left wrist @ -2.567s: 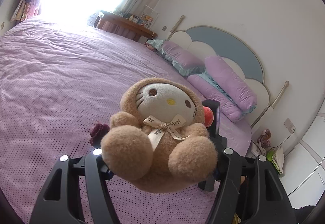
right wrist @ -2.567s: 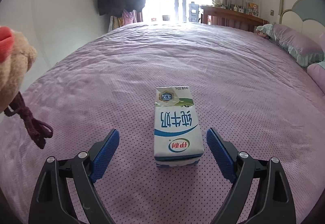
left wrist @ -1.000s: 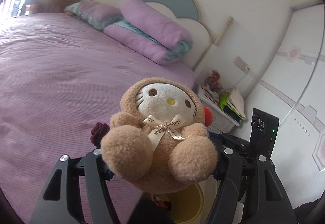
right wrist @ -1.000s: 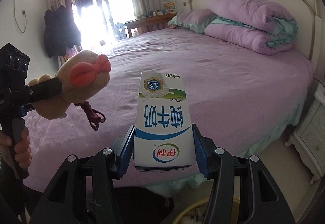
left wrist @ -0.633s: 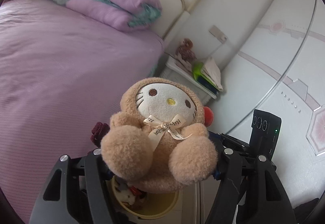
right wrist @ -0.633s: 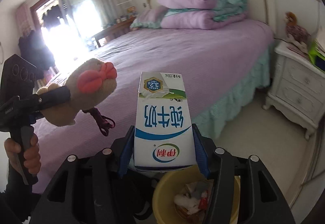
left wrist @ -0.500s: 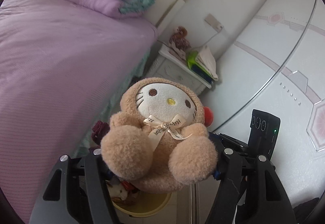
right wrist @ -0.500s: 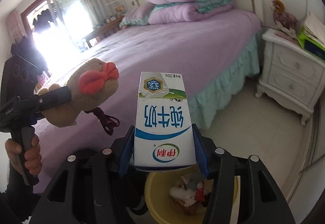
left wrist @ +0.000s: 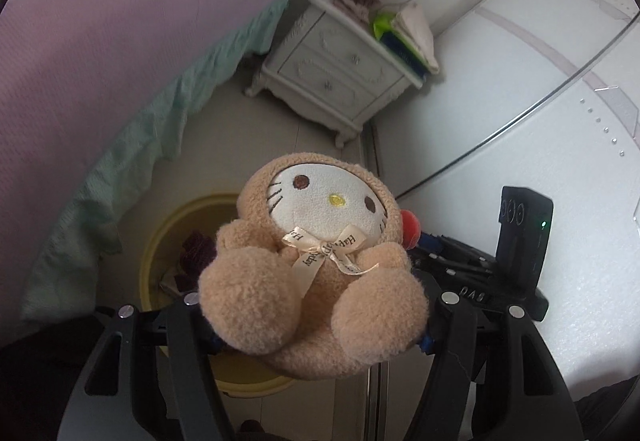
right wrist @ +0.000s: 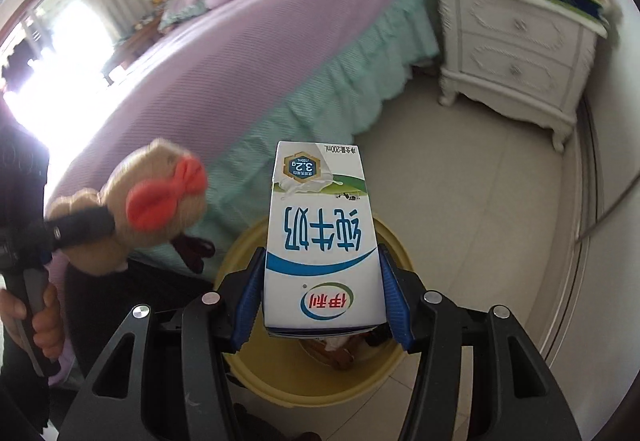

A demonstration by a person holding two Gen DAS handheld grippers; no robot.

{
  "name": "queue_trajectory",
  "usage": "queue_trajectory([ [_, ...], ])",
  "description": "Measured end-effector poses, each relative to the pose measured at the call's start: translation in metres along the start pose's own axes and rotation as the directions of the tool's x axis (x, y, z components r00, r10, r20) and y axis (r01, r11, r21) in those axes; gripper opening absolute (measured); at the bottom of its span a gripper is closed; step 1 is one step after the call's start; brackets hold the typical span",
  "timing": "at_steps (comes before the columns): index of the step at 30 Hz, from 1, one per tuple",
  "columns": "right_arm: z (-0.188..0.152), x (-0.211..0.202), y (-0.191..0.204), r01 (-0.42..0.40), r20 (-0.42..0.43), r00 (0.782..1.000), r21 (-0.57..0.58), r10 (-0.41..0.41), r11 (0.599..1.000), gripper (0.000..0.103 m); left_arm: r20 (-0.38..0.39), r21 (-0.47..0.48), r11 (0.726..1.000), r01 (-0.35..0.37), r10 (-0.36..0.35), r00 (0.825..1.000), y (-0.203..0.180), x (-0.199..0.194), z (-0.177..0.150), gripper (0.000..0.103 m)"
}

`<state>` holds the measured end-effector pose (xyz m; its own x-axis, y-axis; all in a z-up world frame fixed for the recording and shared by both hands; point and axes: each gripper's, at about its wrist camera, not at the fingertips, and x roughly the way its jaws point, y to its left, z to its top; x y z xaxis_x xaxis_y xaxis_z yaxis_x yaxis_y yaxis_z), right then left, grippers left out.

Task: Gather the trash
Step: 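Carry the plush bear and milk carton in both tools over the yellow bin, then open both tools to drop the bear and milk carton into the bin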

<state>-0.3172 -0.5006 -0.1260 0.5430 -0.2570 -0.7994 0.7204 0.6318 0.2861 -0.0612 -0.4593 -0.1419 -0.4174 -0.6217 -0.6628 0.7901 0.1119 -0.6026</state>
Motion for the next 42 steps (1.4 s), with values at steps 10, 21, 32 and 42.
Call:
queue_trajectory([
  [10,-0.016,0.043,-0.019,0.036,-0.106,0.994,0.002,-0.036,0.999,0.052,-0.150,-0.050,0.999,0.001,-0.008,0.989,0.023,0.056,-0.012,0.068],
  [21,-0.028,0.067,-0.024,0.026,-0.183,0.983,0.021,-0.022,0.999,0.052,-0.135,-0.099,0.994,-0.037,0.023,0.991,0.039,0.055,-0.014,0.079],
  [32,-0.038,0.088,0.003,-0.029,-0.246,0.969,-0.029,0.021,0.999,0.052,-0.128,-0.001,0.981,-0.195,0.193,0.973,0.034,0.030,-0.019,0.085],
  [42,-0.036,0.096,0.027,0.004,-0.240,0.970,-0.114,-0.031,0.993,0.054,-0.145,-0.022,0.986,-0.163,0.158,0.977,0.041,0.035,-0.020,0.088],
])
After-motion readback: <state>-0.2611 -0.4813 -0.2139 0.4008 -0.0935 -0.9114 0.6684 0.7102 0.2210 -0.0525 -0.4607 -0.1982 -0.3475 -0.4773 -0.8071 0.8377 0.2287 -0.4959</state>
